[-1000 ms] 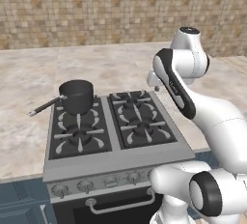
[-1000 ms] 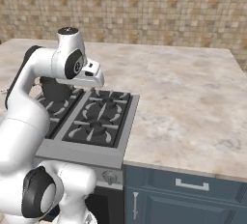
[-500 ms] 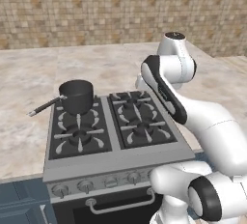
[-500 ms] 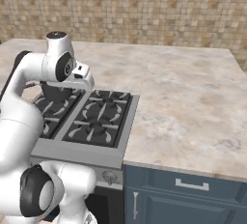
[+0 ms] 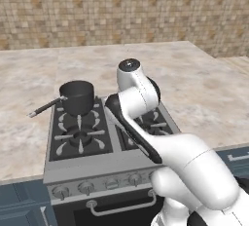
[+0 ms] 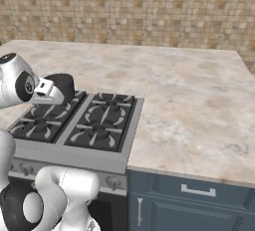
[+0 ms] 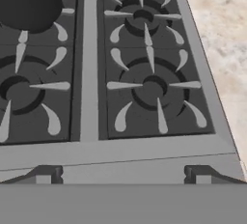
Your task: Turn on the rear left burner of the stove.
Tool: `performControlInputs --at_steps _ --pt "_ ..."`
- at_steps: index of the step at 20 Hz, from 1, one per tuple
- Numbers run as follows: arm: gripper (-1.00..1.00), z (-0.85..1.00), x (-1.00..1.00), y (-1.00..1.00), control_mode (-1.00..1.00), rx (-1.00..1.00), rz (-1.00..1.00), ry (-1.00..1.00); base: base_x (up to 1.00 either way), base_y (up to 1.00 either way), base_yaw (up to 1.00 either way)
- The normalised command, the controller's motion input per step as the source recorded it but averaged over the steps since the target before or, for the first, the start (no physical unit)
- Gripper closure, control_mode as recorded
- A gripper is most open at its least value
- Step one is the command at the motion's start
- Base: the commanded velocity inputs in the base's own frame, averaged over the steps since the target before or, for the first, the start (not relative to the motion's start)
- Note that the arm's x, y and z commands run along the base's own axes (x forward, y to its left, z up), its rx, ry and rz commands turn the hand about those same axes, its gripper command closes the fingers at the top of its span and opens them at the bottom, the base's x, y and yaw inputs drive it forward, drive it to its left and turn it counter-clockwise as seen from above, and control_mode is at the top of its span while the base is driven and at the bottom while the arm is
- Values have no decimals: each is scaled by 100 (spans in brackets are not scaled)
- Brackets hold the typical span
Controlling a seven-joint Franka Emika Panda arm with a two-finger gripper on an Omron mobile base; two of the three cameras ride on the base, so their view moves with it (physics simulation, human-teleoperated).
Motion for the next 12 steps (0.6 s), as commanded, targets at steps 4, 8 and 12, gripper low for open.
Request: performControlInputs --at_steps 4,8,12 --pt "-100 -21 -14 65 -100 -7 -3 0 0 0 0" --pt "-100 -12 -27 22 -100 -8 0 -3 0 0 0" --pt "-100 -17 -50 35 -100 -5 7 -3 0 0 0"
